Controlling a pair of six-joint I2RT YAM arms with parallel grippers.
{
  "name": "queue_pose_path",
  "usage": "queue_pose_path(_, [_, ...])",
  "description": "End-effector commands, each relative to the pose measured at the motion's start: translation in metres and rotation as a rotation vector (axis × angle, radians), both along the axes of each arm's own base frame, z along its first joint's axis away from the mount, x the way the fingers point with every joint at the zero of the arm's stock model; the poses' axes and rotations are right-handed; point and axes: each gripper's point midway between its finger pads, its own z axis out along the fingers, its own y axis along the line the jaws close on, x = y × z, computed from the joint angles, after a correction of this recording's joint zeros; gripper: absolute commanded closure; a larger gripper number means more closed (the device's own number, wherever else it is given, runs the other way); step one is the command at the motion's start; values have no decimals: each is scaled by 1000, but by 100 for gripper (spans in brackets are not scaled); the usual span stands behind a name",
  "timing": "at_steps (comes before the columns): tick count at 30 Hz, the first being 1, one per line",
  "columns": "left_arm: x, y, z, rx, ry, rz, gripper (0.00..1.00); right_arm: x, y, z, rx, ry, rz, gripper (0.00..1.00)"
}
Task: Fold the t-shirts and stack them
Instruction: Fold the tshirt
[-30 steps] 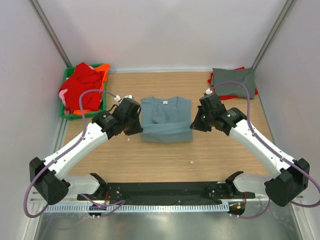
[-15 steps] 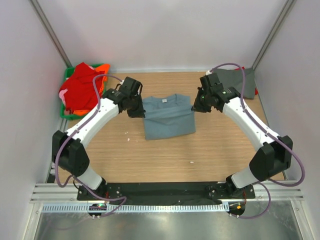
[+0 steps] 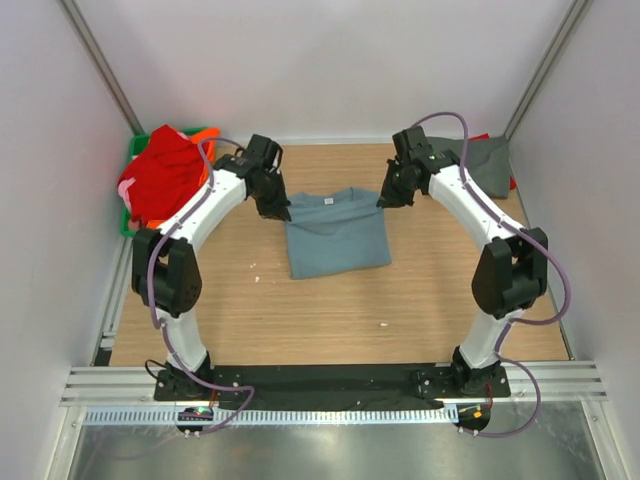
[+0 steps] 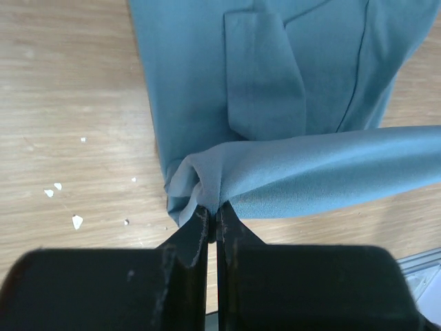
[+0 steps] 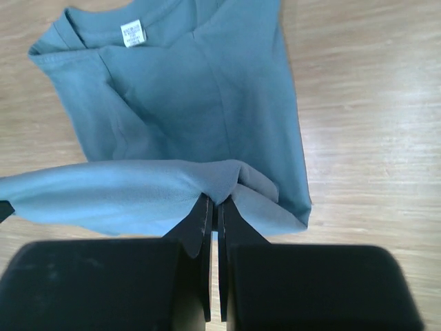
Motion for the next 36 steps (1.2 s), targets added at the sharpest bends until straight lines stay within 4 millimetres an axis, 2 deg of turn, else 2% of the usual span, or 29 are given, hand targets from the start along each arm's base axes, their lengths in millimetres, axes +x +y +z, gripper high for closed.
queue_pose_path(1, [24, 17, 8, 11, -7, 12, 100, 48, -5, 32, 25, -110, -7, 99])
queue_pose_path(2, [31, 18, 7, 6, -3, 11, 100, 61, -5, 14, 24, -74, -10, 99])
queue_pose_path(3, [51, 22, -1, 0, 6, 26, 100, 76, -11, 7, 26, -70, -26, 99])
queue_pose_path(4, [58, 25, -7, 3, 26, 33, 100, 100, -7, 23, 55, -125, -30, 98])
queue_pose_path(5, [66, 30, -18, 6, 70, 47, 100, 120, -3, -15, 74, -67, -15, 85])
queue_pose_path(6, [90, 34, -25, -12, 80, 61, 98, 129, 2, -27, 111, -42, 19, 55])
queue_pose_path(7, [93, 35, -35, -6, 117, 40, 63, 154, 1, 2, 126, -112, 9, 19])
queue_pose_path(8, [113, 34, -20, -24, 64, 44, 44, 162, 2, -10, 137, -83, 18, 1])
queue_pose_path(9, [122, 43, -54, -31, 134, 71, 36, 166, 3, -31, 153, -34, 23, 0])
queue_pose_path(11, [122, 47, -48, -98, 189, 105, 22, 174, 7, -13, 176, -96, 57, 0])
queue_pose_path(13, [128, 61, -35, -78, 140, 151, 16, 168, 4, 6, 177, -168, 81, 0])
queue_pose_path(14, [119, 71, -46, -51, 161, 180, 15, 163, 2, 10, 179, -187, 84, 0])
queue_pose_path(15, [129, 73, -38, -59, 88, 192, 13, 151, -1, 25, 188, -230, 85, 0])
queue_pose_path(16, [127, 77, -10, -66, 25, 204, 8, 146, -5, 27, 190, -240, 83, 0])
queue_pose_path(17, [121, 81, -16, -53, 38, 219, 7, 140, -5, 33, 196, -255, 84, 0])
queue_pose_path(18, [120, 81, -9, -59, 20, 215, 7, 130, -6, 19, 199, -236, 85, 0])
queue_pose_path(19, [117, 79, 4, -67, -2, 203, 7, 121, -5, 33, 219, -257, 95, 0])
queue_pose_path(20, [113, 76, 7, -68, 1, 187, 7, 118, -4, 32, 229, -258, 100, 0])
queue_pose_path(24, [79, 73, 22, -19, 35, 114, 7, 100, -4, 1, 230, -191, 116, 0])
queue_pose_path(25, [62, 75, 27, -9, 39, 106, 7, 98, -2, -4, 234, -180, 128, 0])
queue_pose_path(27, [48, 71, 30, -15, 17, 80, 7, 98, 0, -16, 239, -154, 137, 0])
queue_pose_path(28, [29, 75, 17, -4, 59, 74, 7, 98, 0, -22, 237, -143, 135, 0])
queue_pose_path(29, [18, 76, 33, -12, 17, 68, 7, 100, 0, -34, 234, -125, 136, 0])
queue_pose_path(30, [11, 79, 37, -11, -3, 67, 7, 103, 1, -37, 232, -126, 138, 0])
queue_pose_path(31, [-8, 83, 23, 3, 35, 72, 8, 105, 0, -41, 230, -122, 137, 0])
queue_pose_path(32, [-16, 83, 25, -5, 20, 68, 8, 108, 1, -50, 229, -115, 148, 0])
queue_pose_path(33, [-22, 81, 52, -41, -88, 58, 9, 111, 2, -53, 227, -115, 152, 0])
queue_pose_path(34, [-39, 79, 41, -49, -63, 45, 9, 114, 3, -55, 226, -115, 157, 0])
queue_pose_path(36, [-56, 79, 61, -65, -146, 18, 9, 119, 5, -69, 228, -96, 168, 1])
